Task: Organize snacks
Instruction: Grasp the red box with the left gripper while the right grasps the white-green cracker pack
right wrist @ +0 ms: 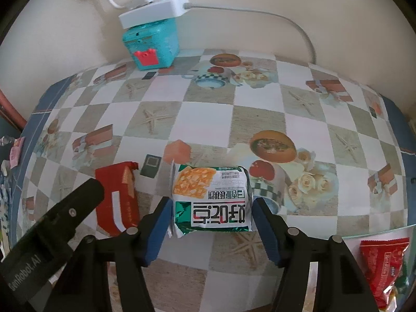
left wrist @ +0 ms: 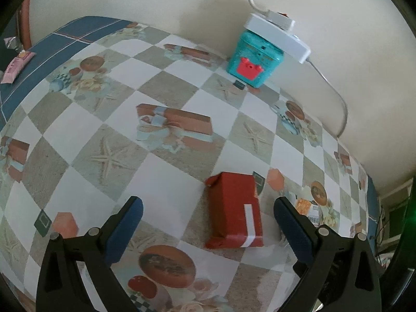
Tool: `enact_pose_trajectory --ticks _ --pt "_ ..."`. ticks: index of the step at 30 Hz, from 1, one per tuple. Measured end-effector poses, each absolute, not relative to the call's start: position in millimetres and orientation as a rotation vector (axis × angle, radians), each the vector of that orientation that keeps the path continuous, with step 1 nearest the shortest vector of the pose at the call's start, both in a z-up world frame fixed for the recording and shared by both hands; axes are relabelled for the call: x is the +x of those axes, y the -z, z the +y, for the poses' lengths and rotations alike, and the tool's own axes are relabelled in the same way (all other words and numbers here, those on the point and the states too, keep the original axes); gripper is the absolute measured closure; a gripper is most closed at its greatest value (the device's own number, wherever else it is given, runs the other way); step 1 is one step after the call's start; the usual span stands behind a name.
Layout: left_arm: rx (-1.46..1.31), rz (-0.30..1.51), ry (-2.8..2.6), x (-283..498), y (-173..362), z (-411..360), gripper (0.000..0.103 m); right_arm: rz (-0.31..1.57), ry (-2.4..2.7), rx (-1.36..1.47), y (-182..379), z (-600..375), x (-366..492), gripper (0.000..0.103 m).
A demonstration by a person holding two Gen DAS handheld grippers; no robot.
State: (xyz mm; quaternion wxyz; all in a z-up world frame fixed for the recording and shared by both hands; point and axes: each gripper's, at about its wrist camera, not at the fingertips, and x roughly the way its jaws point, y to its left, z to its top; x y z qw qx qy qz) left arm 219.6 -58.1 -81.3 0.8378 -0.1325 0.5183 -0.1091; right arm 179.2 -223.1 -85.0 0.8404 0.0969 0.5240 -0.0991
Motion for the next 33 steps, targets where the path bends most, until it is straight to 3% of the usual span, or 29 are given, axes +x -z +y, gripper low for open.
enact_pose_trajectory --ticks 10,12,14,33 --pt "-0.268 1.117 0.250 220.7 86.9 -74.0 0.005 1.111 0.215 0.220 85.3 -234.9 174.9 0.039" --pt "-0.267 1.123 0.250 221.5 89.3 -74.1 0.022 1.113 0.214 0.215 85.2 -234.8 174.7 0.039" --pt "-0.288 1.141 0.262 223.1 92.7 -73.3 0.027 1.116 0.213 0.206 85.2 -234.7 174.7 0.039" --pt "-0.277 1.148 0.203 229.1 97.7 -63.2 0.027 1.122 0.220 0.197 86.1 -233.7 175.2 0.039"
